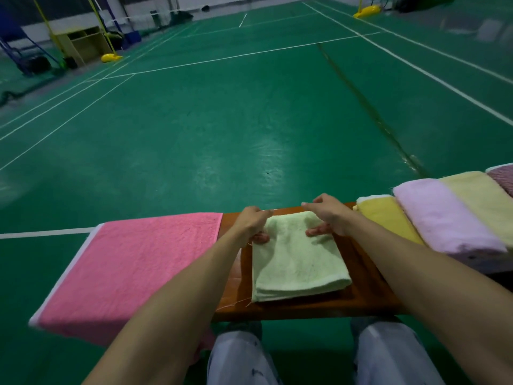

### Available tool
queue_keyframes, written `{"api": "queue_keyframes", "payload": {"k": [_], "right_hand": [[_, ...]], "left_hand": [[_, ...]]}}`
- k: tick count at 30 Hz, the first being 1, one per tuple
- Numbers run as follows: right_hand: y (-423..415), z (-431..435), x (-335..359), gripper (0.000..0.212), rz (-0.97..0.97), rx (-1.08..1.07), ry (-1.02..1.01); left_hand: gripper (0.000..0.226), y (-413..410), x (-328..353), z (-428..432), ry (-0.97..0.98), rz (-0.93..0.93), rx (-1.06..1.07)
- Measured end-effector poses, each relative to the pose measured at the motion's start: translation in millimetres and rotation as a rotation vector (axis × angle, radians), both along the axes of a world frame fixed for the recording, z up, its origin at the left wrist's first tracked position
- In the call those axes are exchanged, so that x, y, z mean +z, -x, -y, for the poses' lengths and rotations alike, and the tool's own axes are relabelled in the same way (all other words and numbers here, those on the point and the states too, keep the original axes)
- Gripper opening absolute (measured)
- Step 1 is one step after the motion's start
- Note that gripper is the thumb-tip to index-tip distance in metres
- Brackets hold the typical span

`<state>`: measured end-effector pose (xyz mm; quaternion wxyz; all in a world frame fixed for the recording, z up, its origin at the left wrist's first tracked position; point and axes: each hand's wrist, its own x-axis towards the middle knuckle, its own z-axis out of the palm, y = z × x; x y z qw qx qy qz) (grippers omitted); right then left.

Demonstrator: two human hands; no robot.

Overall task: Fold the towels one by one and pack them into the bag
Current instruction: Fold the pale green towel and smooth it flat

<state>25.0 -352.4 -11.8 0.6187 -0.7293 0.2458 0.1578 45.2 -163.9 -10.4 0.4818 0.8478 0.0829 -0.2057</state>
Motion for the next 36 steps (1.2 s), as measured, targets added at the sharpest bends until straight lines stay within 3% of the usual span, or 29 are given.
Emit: {"api": "queue_keyframes", "payload": {"k": [8,19,33,36], "right_hand": [[13.9,3.8,9.4,0.023,0.136,-0.189,-0.144],[80.7,-3.9,7.5,0.031,0.34,-0.154,0.091],[134.8,-1.4,-14.2,0.035,0.378,0.072,0.351],[137.7,2.4,-7.1,0.036,0.325,0.222,0.627]], "left_hand": [[0.012,8.3,-0.3,0.4,0.184,0.199,0.185],[0.016,71.2,-0.4,-13.7,0.186,0.342,0.242],[0.02,122.1,-29.0,-39.8,-0.209,0.519,-0.086],[0.024,127.3,-27.5,-43.4,-0.276,0.537,-0.172]]}}
